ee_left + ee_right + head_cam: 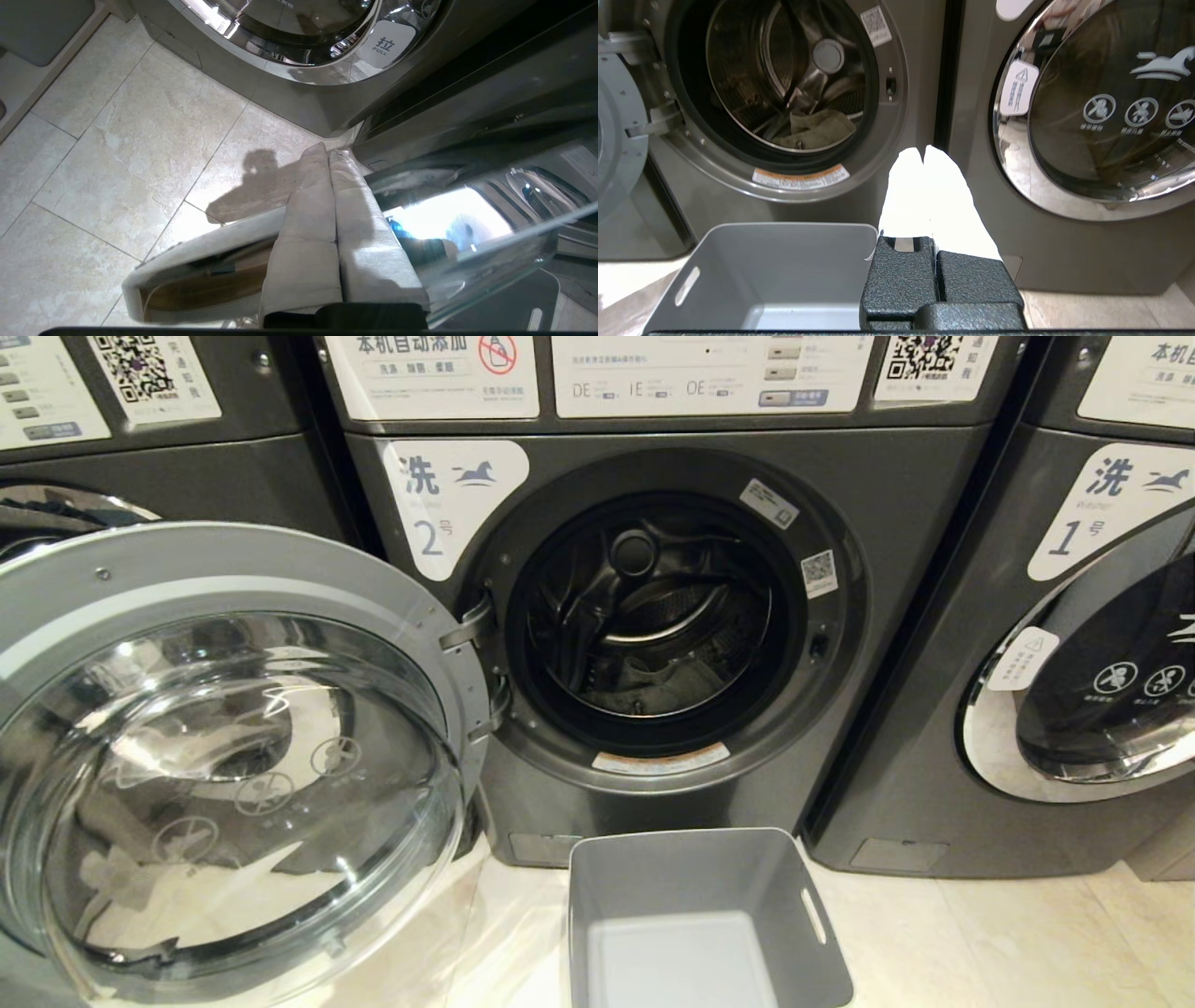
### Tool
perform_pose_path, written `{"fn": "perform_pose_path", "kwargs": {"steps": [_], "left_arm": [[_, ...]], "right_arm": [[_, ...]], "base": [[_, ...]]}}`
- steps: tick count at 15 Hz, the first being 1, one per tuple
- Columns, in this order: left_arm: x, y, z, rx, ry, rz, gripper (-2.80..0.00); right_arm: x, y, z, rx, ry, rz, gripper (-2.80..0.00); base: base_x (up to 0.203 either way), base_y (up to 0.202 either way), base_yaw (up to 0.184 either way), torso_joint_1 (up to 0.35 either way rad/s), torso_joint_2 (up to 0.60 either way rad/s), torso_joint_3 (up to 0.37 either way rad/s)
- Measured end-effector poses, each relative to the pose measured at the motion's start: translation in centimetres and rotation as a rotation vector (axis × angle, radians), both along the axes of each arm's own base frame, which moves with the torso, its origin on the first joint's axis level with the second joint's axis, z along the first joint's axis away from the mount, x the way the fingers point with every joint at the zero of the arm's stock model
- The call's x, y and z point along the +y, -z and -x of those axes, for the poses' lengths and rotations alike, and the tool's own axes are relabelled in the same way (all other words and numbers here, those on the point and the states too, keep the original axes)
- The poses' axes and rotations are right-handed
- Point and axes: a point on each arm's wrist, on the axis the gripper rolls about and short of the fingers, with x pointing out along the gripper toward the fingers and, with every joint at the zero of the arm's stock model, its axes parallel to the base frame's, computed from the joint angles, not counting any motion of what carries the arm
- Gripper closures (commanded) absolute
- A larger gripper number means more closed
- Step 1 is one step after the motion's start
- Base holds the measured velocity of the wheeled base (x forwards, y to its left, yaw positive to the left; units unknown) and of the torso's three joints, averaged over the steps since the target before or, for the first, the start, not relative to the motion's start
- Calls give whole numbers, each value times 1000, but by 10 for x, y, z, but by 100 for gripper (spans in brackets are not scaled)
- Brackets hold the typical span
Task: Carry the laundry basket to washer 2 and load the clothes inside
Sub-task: Close the washing machine door with the left hand
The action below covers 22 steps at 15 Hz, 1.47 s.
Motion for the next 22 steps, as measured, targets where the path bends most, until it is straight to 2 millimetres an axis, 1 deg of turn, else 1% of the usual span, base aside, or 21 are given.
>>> {"fn": "perform_pose_path", "kwargs": {"steps": [5,8,12,16,19,22], "left_arm": [[-3,1,-2,4,17,4,0],[0,4,-8,5,19,3,0],[12,12,-25,-26,25,-31,0],[27,9,-45,-136,-40,-156,0],[37,7,-59,-214,-52,-212,0],[43,16,-67,-230,-55,-221,0]], "right_arm": [[0,0,0,0,0,0,0],[0,0,0,0,0,0,0],[0,0,0,1,0,0,0],[0,0,0,0,0,0,0],[0,0,0,1,0,0,0],[0,0,0,1,0,0,0]], "base": [[0,0,0,0,2,89],[0,0,0,0,0,0],[0,0,0,0,0,0],[0,0,0,0,0,0],[0,0,0,0,0,0],[0,0,0,0,0,0]]}}
